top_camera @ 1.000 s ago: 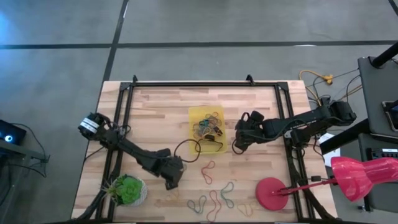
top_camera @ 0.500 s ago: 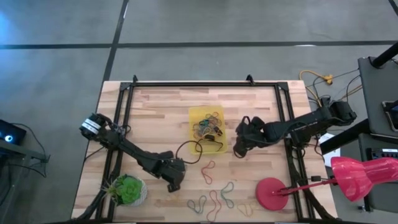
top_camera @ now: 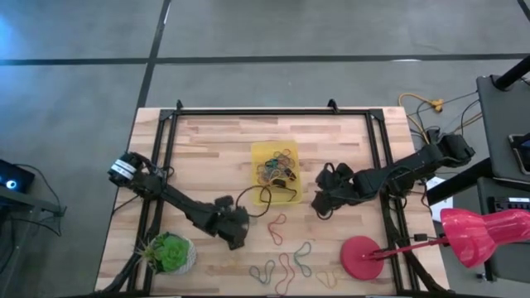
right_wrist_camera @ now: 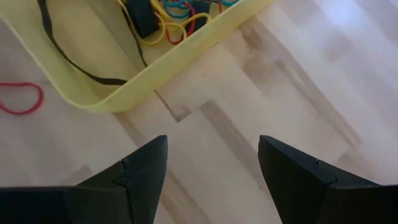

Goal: Pick and place rubber bands into bin
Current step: Put the top left blue rubber band into the yellow bin

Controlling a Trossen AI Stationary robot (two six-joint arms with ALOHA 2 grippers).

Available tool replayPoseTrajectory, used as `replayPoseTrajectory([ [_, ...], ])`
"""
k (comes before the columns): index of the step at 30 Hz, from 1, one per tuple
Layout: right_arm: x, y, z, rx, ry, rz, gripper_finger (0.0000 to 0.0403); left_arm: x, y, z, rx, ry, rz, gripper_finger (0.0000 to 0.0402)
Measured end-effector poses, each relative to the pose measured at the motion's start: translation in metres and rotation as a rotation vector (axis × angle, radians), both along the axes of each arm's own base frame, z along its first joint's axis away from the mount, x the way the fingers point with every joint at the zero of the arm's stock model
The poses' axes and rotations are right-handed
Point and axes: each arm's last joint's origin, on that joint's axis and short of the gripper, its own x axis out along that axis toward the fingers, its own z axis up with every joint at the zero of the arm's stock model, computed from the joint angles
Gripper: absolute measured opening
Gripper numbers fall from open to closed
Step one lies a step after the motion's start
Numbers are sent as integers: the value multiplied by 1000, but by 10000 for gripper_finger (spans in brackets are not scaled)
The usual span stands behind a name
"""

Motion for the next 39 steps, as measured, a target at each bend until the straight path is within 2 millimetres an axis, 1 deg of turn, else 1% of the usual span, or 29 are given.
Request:
replayPoseTrajectory([
  [2, -1, 4, 0, 13, -13, -10, 237, -1, 6, 11, 49, -25, 19, 0],
  [4, -1, 8, 0, 26, -29, -12, 237, 2, 8, 30, 70, -68, 40, 0],
  [6, -2, 14, 1, 42, -52, -12, 237, 0, 12, 44, 113, -66, 38, 0],
  [8, -2, 19, 1, 58, -71, -9, 237, 2, 13, 58, 137, -108, 24, 0],
  [12, -3, 30, 2, 103, -108, 3, 237, 7, 20, 101, 169, -246, 18, 0],
  [16, -4, 41, 3, 150, -156, -6, 237, 18, 30, 128, 250, -295, -21, 0],
  [18, -5, 47, 4, 175, -182, -6, 237, 26, 40, 144, 288, -324, -32, 0],
  [20, -6, 52, 5, 200, -203, -15, 237, 35, 52, 156, 330, -343, -39, 0],
  [24, -9, 60, 5, 243, -231, -37, 237, 52, 83, 161, 406, -343, -47, 0],
  [27, -10, 63, 6, 258, -238, -44, 237, 62, 113, 162, 397, -370, -37, 0],
  [30, -11, 65, 6, 272, -247, -50, 237, 69, 140, 155, 346, -362, -34, 0],
  [33, -11, 65, 6, 274, -251, -51, 237, 75, 162, 139, 338, -311, 6, 3],
  [36, -11, 65, 6, 272, -250, -51, 237, 79, 173, 125, 295, -273, 14, 28],
  [39, -11, 65, 6, 262, -244, -37, 237, 83, 172, 118, 236, -275, 16, 72],
])
